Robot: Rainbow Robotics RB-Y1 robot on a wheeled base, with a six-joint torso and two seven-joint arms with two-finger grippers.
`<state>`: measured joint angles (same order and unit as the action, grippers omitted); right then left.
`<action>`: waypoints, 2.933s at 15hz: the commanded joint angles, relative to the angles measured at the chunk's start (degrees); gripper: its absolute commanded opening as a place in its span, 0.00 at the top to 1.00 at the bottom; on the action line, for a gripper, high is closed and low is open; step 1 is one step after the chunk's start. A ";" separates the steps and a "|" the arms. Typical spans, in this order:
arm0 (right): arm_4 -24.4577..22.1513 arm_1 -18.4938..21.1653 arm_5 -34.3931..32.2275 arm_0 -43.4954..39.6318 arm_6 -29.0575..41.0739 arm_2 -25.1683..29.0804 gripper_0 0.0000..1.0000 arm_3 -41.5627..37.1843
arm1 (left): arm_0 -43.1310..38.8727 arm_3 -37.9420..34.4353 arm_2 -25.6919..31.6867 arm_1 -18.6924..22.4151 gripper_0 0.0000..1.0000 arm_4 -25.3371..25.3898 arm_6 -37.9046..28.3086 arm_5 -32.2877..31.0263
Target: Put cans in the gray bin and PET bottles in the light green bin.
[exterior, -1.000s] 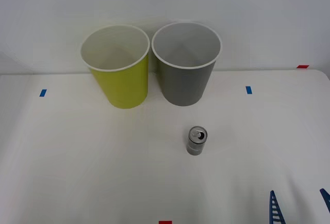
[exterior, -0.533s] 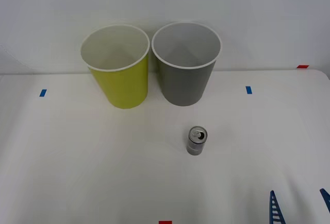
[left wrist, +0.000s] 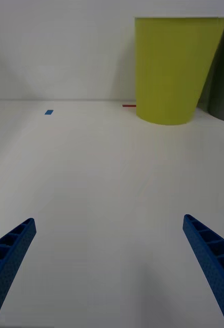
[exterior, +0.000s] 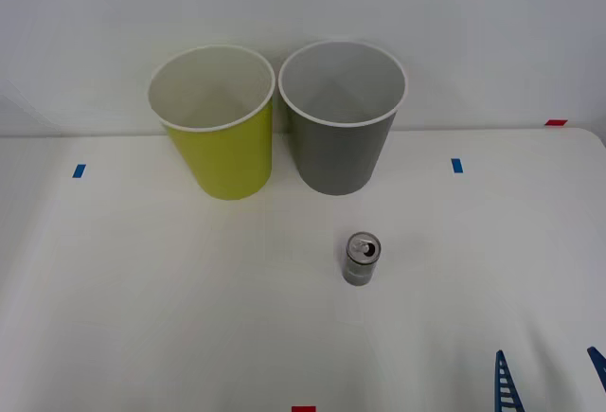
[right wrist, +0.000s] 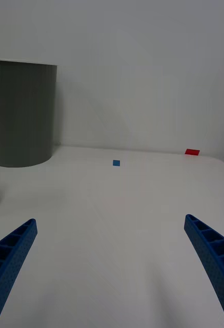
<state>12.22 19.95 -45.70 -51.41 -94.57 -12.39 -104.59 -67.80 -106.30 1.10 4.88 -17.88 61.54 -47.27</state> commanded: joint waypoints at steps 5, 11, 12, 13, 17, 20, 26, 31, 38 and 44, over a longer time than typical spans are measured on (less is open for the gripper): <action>0.00 0.00 0.00 0.00 0.00 0.00 0.00 0.00 | 5.83 1.00 -1.72 11.03 0.00 -1.10 0.16 -0.19; 0.00 0.00 0.00 0.00 0.00 0.00 0.00 0.00 | 16.73 4.52 -8.75 17.88 0.00 0.04 0.69 -0.19; 0.00 0.00 0.00 0.00 0.00 0.00 0.00 0.00 | 20.42 6.54 -10.07 19.55 0.00 0.04 0.69 -0.19; 0.00 0.00 0.00 0.00 0.00 0.00 0.00 0.00 | 24.29 9.09 -11.56 20.79 0.00 -0.05 1.04 -0.63; 0.00 0.00 0.00 0.00 0.00 0.00 0.00 0.00 | 36.95 13.75 -18.59 27.38 0.00 -0.14 1.13 -0.46; 0.00 0.00 0.00 0.00 0.00 0.00 0.00 0.00 | 44.94 16.21 -24.04 29.75 0.00 3.20 1.30 -0.11; 0.00 0.00 0.00 0.00 0.00 0.00 0.00 0.00 | 52.50 16.38 -33.36 29.49 0.00 10.58 1.30 3.58; 0.00 0.00 0.00 0.00 0.00 0.00 0.00 0.00 | 56.28 16.38 -35.47 29.93 0.00 10.76 2.36 7.80; 0.00 0.00 0.00 0.00 0.00 0.00 0.00 0.00 | 68.06 16.38 -43.20 28.34 0.00 11.11 3.50 19.67; 0.00 0.00 0.00 0.00 0.00 0.00 0.00 0.00 | 70.87 16.47 -44.17 22.89 0.00 10.23 4.29 27.40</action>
<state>12.21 19.95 -45.70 -51.41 -94.57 -12.39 -104.59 2.92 -89.83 -43.01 28.31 -7.54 65.64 -20.36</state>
